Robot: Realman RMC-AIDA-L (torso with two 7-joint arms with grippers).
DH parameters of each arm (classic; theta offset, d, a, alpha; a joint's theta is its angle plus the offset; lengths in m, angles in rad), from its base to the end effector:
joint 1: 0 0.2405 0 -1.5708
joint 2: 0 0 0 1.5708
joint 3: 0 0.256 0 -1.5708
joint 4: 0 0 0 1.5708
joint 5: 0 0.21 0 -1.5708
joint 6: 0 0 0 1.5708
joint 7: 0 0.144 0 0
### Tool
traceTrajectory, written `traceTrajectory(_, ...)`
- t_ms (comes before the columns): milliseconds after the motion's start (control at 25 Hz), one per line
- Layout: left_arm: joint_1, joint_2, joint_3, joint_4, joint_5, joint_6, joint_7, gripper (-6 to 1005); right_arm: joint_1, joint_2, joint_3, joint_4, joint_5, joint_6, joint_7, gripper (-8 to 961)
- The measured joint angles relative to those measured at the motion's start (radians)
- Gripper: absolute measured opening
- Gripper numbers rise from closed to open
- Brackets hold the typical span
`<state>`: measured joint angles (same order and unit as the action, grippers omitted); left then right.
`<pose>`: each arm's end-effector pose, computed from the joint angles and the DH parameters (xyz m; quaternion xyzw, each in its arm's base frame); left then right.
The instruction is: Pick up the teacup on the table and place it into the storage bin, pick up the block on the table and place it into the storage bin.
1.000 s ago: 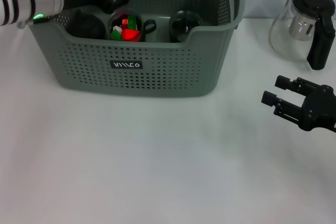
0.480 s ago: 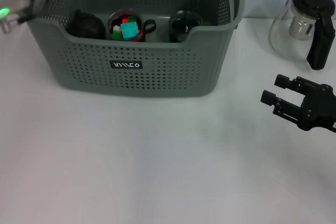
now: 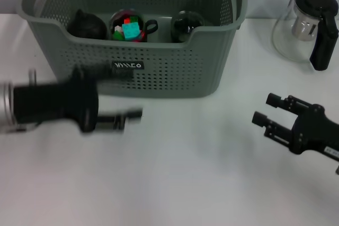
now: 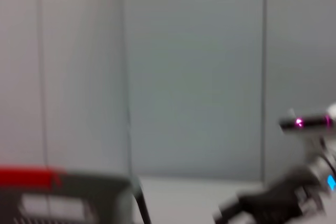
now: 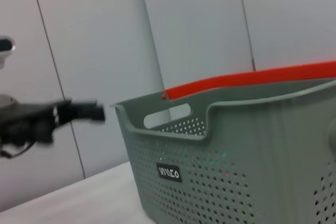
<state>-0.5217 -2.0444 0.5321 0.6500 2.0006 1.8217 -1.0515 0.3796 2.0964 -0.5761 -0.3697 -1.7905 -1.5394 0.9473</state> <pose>-0.2570 0.3084 0.0326 -0.9425 -0.0443 -0.3035 0.1328 0.3053 0.2769 -0.0252 -0.8838 0.2130 0.3408 0.2396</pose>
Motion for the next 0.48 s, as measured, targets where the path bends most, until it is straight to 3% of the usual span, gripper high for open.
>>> traceTrajectory(240,-0.002,-0.001,0.001,0.010,0.215,-0.055,0.071,797,0.031,0.002,-0.009,0.133,-0.001,0.022,-0.204,643)
traceTrajectory(480,-0.009,-0.004,0.011,-0.001,0.275,-0.068,0.138,797,0.090,0.004,-0.023,0.266,-0.009,0.055,-0.365,643)
